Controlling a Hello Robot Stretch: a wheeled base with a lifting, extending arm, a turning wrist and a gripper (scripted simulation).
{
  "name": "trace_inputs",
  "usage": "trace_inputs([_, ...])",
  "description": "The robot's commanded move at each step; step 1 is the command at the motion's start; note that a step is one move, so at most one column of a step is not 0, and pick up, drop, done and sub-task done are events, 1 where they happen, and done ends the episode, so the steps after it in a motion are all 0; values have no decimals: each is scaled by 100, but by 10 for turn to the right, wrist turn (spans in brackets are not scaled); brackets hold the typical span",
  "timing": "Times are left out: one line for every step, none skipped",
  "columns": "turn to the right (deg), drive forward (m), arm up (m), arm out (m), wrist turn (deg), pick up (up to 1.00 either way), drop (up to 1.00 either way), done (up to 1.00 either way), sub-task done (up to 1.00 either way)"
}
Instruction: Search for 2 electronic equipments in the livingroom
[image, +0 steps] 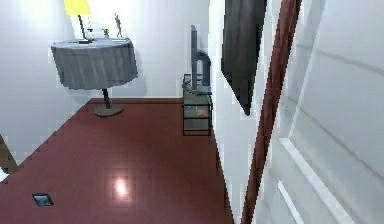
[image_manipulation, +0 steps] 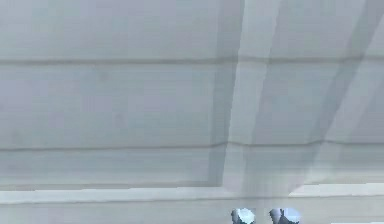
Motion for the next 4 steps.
trace_inputs([0,100,0,0,0,0,0,0,0])
trace_inputs([0,50,0,0,0,0,0,0,0])
trace_inputs([0,0,0,0,0,0,0,0,100])
trace_inputs([-450,0,0,0,0,0,0,0,0])
